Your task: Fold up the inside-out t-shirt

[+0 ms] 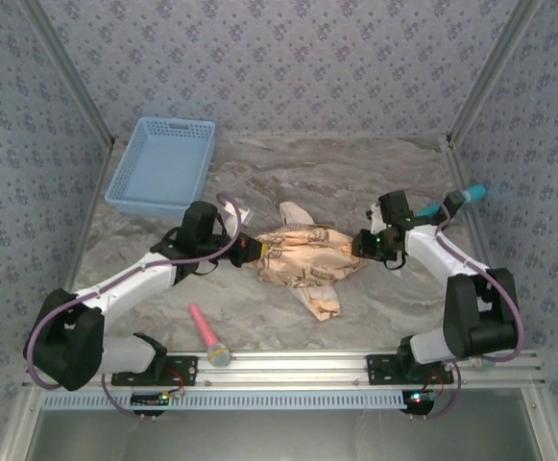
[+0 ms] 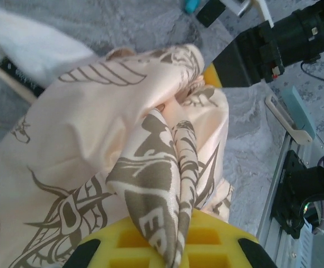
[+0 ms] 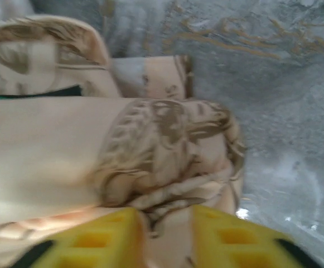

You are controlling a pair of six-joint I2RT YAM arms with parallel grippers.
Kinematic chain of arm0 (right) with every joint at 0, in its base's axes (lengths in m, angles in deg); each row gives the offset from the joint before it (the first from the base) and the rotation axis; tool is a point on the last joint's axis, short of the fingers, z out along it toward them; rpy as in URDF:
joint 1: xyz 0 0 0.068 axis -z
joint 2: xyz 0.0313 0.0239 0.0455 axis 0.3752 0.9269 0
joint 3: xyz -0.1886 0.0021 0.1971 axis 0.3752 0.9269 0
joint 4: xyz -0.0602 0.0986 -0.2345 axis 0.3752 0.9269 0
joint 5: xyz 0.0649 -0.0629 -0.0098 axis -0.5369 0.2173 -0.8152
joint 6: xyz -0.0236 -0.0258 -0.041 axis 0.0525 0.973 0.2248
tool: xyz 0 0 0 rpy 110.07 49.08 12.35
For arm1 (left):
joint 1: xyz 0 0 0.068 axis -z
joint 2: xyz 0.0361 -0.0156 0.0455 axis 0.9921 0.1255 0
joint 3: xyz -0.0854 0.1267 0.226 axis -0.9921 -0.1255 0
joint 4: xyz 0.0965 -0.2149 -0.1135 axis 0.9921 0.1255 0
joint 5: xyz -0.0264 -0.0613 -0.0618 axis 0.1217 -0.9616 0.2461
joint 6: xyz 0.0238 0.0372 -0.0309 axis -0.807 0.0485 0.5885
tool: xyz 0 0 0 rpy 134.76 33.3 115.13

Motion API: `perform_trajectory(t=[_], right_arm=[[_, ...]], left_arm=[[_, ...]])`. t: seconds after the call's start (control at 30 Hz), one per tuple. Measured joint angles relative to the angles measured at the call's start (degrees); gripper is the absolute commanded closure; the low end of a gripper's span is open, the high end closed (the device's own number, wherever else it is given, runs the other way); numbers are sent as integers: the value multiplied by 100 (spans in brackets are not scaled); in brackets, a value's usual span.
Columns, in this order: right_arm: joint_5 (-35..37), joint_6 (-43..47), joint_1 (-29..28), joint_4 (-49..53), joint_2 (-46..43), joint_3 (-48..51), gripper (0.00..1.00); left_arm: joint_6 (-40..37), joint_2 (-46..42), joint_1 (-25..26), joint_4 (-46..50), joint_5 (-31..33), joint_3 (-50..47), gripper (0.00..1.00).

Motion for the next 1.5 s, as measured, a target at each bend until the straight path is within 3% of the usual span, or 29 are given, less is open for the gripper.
perform_trajectory(t=[0.07, 0.13, 0.33, 0.5, 0.6, 0.63, 0.7, 0.8, 0.97, 1.03, 1.1, 1.13, 1.33, 1.5], right_arm=[[269, -15, -157, 151, -26, -129, 55], [566, -4, -501, 330, -101, -382, 54], [769, 168, -1762, 671, -437, -1224, 54], [645, 205, -2155, 603, -240, -1281, 51], [616, 186, -2339, 442, 92, -1180, 50], [610, 184, -2402, 378, 157, -1115, 56], [581, 166, -2518, 284, 240, -988, 85], [498, 166, -2544, 160, 214, -874, 100], [33, 492, -2500, -33, -444, -682, 100], [-216, 708, -2496, -144, -859, -682, 100], [-564, 933, -2448, -278, -1248, -684, 100], [-688, 1016, -2424, -315, -1364, -684, 100], [-1005, 1635, -2717, -389, -1969, -450, 100], [-935, 1729, -3456, -721, -2483, 693, 100]], left_arm=[[57, 109, -13, 17, -20, -68, 82], [68, 269, -13, 98, -74, -83, 48], [94, 525, 105, 769, -264, -79, 34], [90, 525, 140, 1102, -81, 186, 18], [68, 629, 140, 1209, 179, 673, 17], [46, 728, 142, 1233, 229, 870, 17], [-28, 1086, 170, 1255, 396, 1338, 17], [-181, 1674, 332, 1429, 686, 1908, 18], [-474, 2599, 684, 1878, 1021, 2680, 25], [-568, 2855, 756, 2028, 1080, 2916, 40], [-645, 3014, 756, 2188, 1169, 3156, 61], [-697, 3060, 739, 2273, 1200, 3276, 66], [-348, 3119, 251, 2424, 1038, 4111, 66], [205, 3058, -221, 2249, 984, 4089, 62]])
